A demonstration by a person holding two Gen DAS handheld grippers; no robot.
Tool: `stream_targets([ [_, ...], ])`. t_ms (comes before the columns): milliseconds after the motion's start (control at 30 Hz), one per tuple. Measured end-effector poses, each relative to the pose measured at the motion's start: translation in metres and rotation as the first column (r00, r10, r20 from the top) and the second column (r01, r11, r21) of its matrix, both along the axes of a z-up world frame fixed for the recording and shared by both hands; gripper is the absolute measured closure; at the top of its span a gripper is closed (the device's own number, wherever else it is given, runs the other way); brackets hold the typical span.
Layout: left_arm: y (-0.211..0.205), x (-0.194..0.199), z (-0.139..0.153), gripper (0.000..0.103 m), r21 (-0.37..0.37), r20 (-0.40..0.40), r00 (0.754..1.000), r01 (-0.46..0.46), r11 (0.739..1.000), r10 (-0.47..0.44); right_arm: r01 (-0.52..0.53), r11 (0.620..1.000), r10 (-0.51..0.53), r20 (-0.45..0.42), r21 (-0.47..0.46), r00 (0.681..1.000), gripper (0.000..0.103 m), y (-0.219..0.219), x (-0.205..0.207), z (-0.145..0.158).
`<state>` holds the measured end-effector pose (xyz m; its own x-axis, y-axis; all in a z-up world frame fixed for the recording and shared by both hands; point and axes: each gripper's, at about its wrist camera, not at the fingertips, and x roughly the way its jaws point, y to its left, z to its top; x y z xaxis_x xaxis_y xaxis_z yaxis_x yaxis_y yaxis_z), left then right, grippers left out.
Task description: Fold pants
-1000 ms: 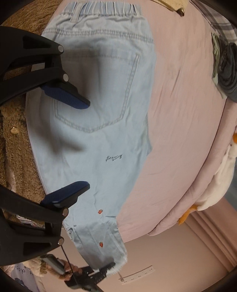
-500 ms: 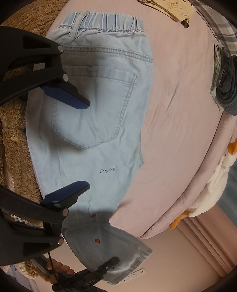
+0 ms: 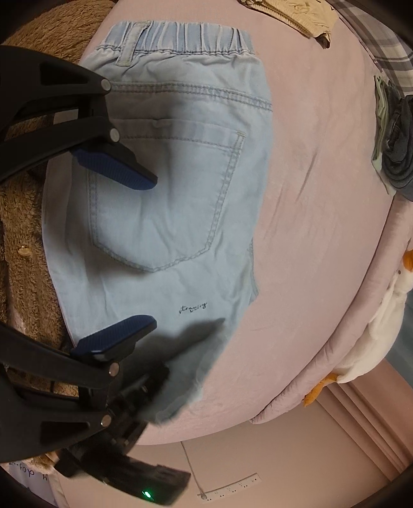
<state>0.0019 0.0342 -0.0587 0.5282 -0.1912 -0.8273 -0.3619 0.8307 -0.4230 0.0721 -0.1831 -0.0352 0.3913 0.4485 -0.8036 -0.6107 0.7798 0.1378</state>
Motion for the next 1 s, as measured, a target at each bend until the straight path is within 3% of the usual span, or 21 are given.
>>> stream_targets([
  [267,-0.001,0.004,-0.005,0.021,0.004,-0.015,1.0,0.013,1.0,-0.013,-0.036,0.99,0.033,-0.027,-0.138,0.999,0.091,0.017,-0.006,-0.028],
  [300,-0.001,0.005,-0.005,0.021,0.002,-0.013,1.0,0.016,1.0,-0.016,-0.039,0.99,0.035,-0.032,-0.134,0.999,0.086,0.016,-0.006,-0.027],
  [367,-0.001,0.006,-0.004,0.021,-0.006,-0.005,1.0,0.022,1.0,-0.022,-0.069,0.992,0.061,-0.082,-0.103,0.995,0.047,0.019,-0.007,-0.024],
  [400,0.0,0.008,-0.004,0.02,-0.013,-0.001,1.0,0.027,1.0,-0.027,-0.082,0.993,0.074,-0.102,-0.081,0.992,0.043,0.017,-0.008,-0.02],
  [500,-0.002,0.013,-0.002,0.019,-0.043,0.012,0.999,0.048,0.998,-0.048,-0.11,0.993,0.105,-0.101,-0.041,0.989,0.042,0.01,-0.017,-0.005],
  [567,-0.005,0.019,-0.003,0.019,-0.064,0.023,0.997,0.068,0.996,-0.067,-0.114,0.993,0.112,-0.088,-0.019,0.99,0.035,0.001,-0.022,0.005],
  [767,-0.025,0.043,-0.008,0.019,-0.102,0.024,0.988,0.154,0.983,-0.153,-0.046,0.994,0.055,-0.092,0.1,0.994,0.03,-0.047,-0.023,0.028],
  [867,-0.043,0.058,-0.013,0.019,-0.126,0.01,0.976,0.218,0.968,-0.219,0.059,0.995,-0.054,-0.058,0.082,0.997,0.03,-0.062,-0.02,0.024],
  [1000,-0.065,0.077,-0.029,0.022,-0.198,-0.017,0.954,0.289,0.937,-0.298,0.238,0.971,-0.236,-0.068,0.03,0.969,0.03,-0.092,-0.004,0.012],
])
